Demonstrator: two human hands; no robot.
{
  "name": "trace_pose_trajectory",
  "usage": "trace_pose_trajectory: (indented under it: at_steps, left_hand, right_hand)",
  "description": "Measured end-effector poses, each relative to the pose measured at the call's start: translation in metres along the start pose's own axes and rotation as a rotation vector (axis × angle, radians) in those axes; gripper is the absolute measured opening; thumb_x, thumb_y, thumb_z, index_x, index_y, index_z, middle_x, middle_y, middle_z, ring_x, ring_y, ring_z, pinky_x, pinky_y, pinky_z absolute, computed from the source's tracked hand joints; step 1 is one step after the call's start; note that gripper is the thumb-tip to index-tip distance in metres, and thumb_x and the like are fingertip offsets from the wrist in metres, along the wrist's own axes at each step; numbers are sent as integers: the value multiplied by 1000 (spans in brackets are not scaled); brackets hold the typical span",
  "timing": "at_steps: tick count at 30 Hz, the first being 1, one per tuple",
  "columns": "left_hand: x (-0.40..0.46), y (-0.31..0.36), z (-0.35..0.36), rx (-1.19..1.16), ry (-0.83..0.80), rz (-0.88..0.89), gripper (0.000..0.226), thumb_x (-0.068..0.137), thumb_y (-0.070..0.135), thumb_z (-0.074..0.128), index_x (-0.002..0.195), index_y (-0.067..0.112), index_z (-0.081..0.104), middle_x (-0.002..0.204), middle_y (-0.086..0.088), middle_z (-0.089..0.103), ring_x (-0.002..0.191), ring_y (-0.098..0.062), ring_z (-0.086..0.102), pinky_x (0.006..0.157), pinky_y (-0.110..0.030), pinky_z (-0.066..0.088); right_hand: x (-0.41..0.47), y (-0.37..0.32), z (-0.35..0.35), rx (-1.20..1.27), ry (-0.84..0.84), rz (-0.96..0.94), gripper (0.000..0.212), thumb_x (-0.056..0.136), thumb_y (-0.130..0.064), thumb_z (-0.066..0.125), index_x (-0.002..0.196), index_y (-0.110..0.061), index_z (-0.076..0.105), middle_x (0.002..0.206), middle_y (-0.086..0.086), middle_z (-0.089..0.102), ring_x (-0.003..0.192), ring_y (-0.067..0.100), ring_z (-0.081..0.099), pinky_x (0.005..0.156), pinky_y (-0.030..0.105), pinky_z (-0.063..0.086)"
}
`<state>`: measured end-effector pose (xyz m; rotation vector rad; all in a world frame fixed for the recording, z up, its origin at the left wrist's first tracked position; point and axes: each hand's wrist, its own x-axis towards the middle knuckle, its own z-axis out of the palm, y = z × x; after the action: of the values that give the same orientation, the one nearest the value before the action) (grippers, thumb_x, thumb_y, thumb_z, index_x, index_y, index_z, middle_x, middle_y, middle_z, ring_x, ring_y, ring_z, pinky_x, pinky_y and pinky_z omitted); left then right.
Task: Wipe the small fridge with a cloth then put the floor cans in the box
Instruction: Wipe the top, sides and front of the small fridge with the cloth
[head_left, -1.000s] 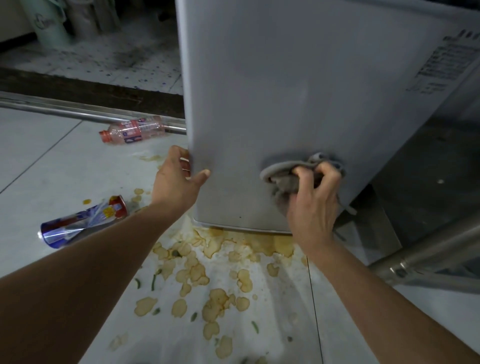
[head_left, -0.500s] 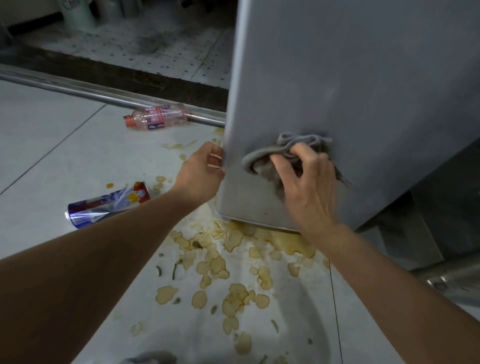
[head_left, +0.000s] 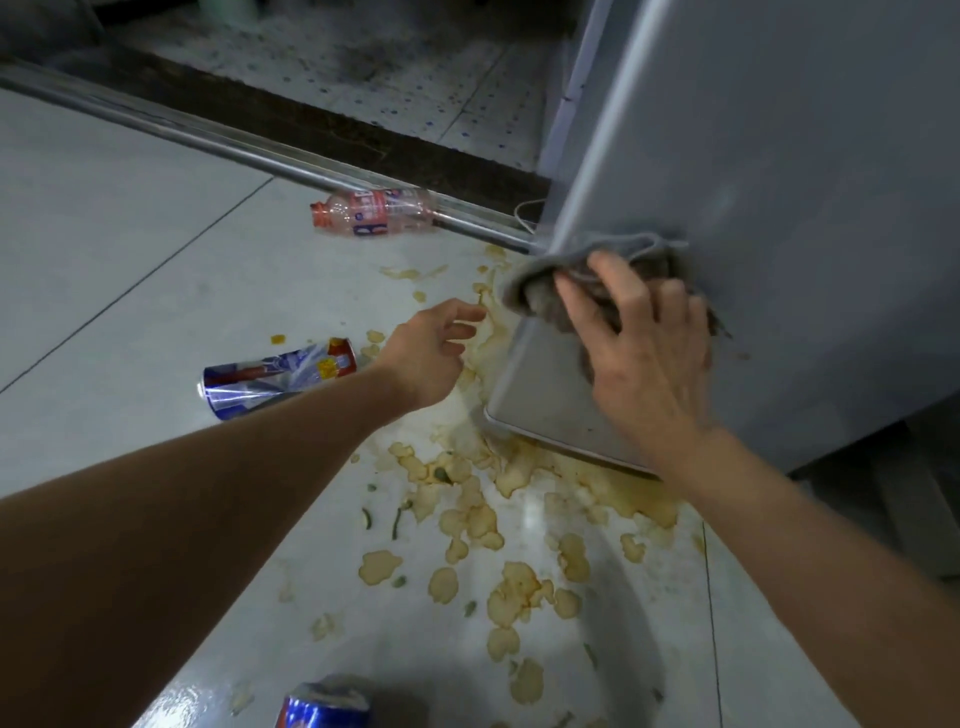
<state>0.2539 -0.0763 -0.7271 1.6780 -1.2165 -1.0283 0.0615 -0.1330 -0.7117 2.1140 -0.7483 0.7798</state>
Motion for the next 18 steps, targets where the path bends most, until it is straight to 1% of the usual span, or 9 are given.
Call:
trace_pose_trajectory:
  at_steps: [3,5,7,8,11,13,14,16,18]
  left_hand:
    - [5,-10,-6,63,14,-4,50,87,-13,34,125,15,51,125,-7,55,113,-19,54,90,-24,46]
    - [7,-16,-6,69,14,-19,50,86,-13,34,123,16,52,123,-7,56,113,-21,55,90,-27,46]
    - [8,-24,-4,88,22,-20,49,85,-13,34,122,15,53,122,-8,56,114,-23,55,95,-32,47]
    - [8,-27,-3,104,26,-18,49,85,-13,35,121,14,53,121,-8,57,114,-23,55,97,-35,47]
    - [8,-38,-1,114,26,-25,48,84,-14,33,118,12,53,120,-10,57,114,-26,55,98,-40,46]
    - [9,-44,-1,115,34,-37,47,84,-15,32,117,10,54,120,-12,57,115,-26,54,100,-42,44]
    - [10,-47,-1,125,37,-41,46,85,-14,32,117,10,54,120,-11,57,115,-26,54,101,-43,44]
    - [10,-52,-1,164,42,-46,44,86,-12,33,118,12,54,119,-9,58,114,-22,55,100,-41,45]
    - [10,-54,1,186,46,-52,44,87,-11,35,117,13,54,118,-8,59,112,-21,55,99,-40,46]
  right_hand:
    - [12,-8,1,-42,-10,-12,45,90,-10,41,132,-21,52,139,-2,28,85,29,34,65,37,35]
    - [2,-18,9,-134,-47,-104,44,90,-11,42,131,-21,54,142,-6,39,87,27,34,67,37,32]
    - [-12,-28,21,-173,-87,-196,43,85,-10,48,125,-20,60,134,-10,54,87,25,34,69,37,28]
    - [-18,-32,27,-169,-117,-233,43,82,-10,49,122,-19,62,130,-11,58,87,23,34,69,36,27]
    - [-36,-42,43,-158,-172,-323,44,76,-13,52,117,-22,64,124,-13,61,87,20,35,70,34,27]
    - [-50,-49,54,-111,-207,-382,45,76,-11,47,117,-23,65,125,-11,59,87,19,35,71,33,27]
    - [-57,-52,58,-87,-242,-408,46,77,-11,46,118,-23,64,125,-11,57,88,18,34,72,33,28]
    - [-71,-62,63,-52,-408,-472,48,79,-15,47,123,-25,60,121,-14,58,92,16,31,75,31,35]
    - [-82,-72,66,-46,-581,-532,53,82,-19,42,134,-26,51,123,-8,46,95,16,26,78,27,41]
